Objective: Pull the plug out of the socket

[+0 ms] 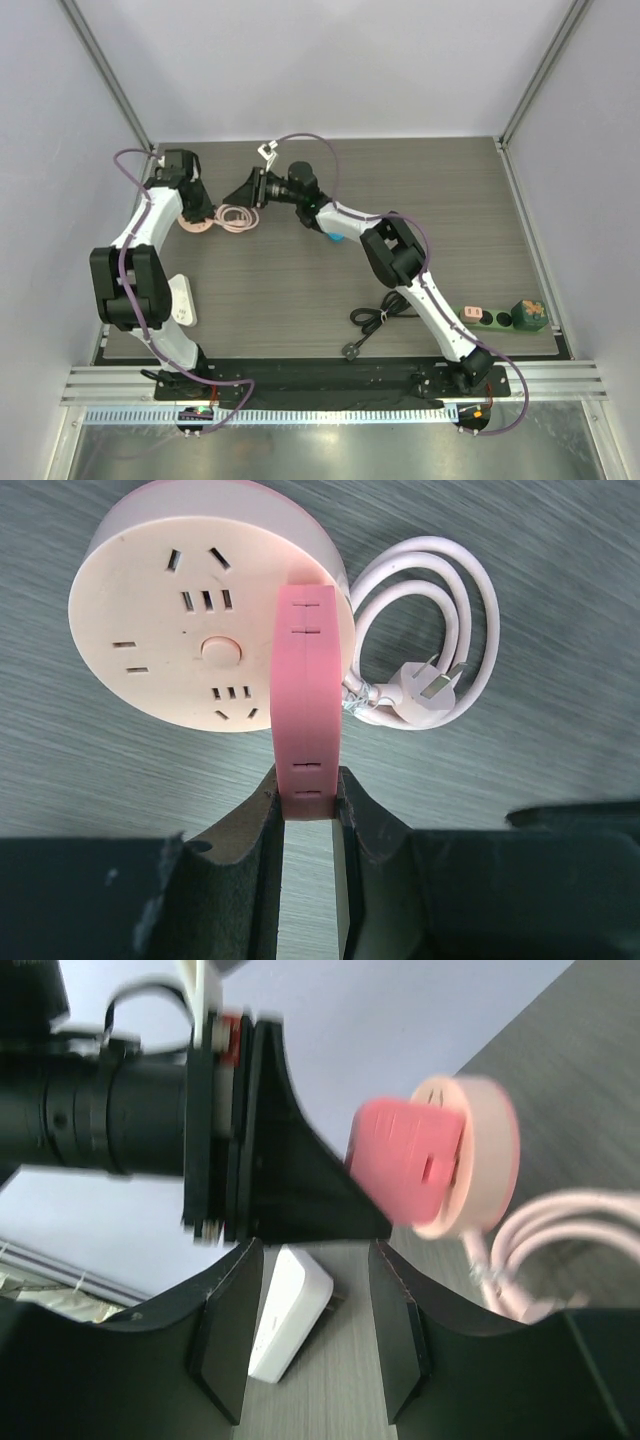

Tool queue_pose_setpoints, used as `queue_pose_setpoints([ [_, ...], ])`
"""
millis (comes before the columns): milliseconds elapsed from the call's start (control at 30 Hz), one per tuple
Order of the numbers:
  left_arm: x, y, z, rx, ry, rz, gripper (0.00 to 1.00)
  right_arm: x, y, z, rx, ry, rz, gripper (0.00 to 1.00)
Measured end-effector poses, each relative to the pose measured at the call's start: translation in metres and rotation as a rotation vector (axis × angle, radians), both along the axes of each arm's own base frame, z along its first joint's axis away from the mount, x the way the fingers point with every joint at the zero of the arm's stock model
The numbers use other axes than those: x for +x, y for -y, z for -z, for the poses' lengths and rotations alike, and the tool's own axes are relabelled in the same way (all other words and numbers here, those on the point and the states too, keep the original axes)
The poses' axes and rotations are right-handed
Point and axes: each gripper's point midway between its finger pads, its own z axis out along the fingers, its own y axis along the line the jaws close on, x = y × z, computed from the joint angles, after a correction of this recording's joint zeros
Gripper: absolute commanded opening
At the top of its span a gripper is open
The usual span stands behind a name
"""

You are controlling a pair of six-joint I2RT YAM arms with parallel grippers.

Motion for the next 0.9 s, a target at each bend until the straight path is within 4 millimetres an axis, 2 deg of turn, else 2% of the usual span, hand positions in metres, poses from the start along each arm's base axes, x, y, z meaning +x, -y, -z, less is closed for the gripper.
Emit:
queue_pose_setpoints([
  [133,0.001,0.019,-0.004,0.010,0.016,0.065,0.00,0.022,0.000,-0.012,0.013,0.015,0.028,0.54],
  [300,0.000,0.033,-0.009,0.006,0.033,0.117,0.00,0.044,-0.008,-0.004,0.010,0.012,0.063,0.56],
  [633,0.000,0.038,-0.014,-0.013,0.046,0.137,0.00,0.043,-0.016,0.065,-0.076,-0.089,0.065,0.52],
  [733,-0.001,0.040,-0.014,-0.021,0.044,0.142,0.00,0.040,-0.018,0.069,-0.081,-0.095,0.060,0.52],
  [900,-0.001,0.040,-0.014,-0.034,0.044,0.144,0.00,0.036,-0.022,0.065,-0.064,-0.083,0.058,0.52],
])
